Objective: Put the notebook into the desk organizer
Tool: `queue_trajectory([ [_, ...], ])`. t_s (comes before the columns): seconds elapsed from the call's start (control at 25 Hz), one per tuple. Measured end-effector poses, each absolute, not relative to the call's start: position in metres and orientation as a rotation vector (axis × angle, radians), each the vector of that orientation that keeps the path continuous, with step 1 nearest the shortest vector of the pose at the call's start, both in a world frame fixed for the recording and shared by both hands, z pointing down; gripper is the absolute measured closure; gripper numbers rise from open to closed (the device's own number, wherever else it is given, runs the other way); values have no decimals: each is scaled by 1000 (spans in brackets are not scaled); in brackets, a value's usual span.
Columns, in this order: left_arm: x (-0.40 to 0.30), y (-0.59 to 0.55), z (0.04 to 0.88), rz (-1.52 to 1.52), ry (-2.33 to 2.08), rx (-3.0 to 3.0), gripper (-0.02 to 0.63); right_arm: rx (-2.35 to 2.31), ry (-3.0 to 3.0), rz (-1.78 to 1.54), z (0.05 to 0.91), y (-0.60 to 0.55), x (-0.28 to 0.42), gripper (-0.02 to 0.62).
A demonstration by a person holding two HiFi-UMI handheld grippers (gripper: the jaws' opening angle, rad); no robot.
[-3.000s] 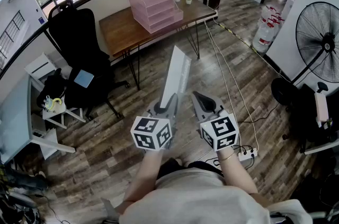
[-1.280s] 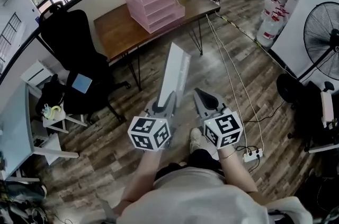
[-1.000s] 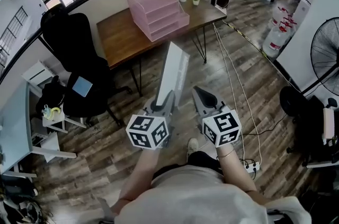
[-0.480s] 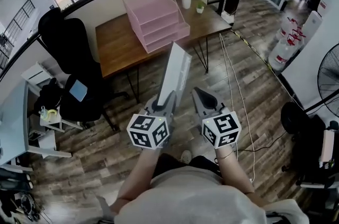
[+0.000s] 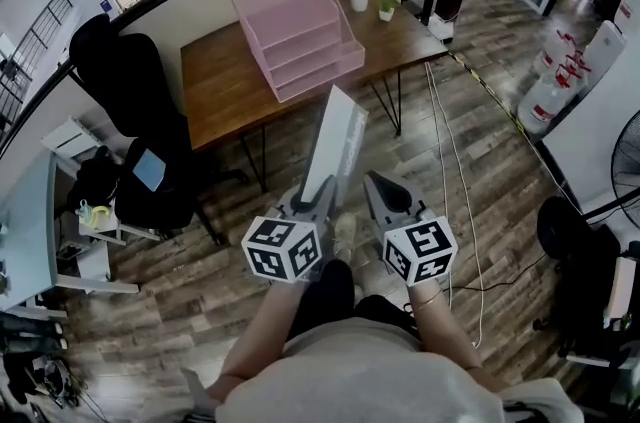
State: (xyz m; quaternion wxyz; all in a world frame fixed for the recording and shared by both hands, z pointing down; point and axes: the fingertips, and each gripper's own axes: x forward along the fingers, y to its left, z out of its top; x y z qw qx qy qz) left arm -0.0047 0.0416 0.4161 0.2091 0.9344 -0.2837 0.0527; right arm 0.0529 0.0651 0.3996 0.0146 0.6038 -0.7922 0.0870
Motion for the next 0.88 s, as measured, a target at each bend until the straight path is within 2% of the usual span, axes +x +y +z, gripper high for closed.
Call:
queue_trajectory([
  [0.88, 49, -134, 419, 28, -814, 2510, 586, 1774, -2467, 202, 392, -117, 101, 586],
])
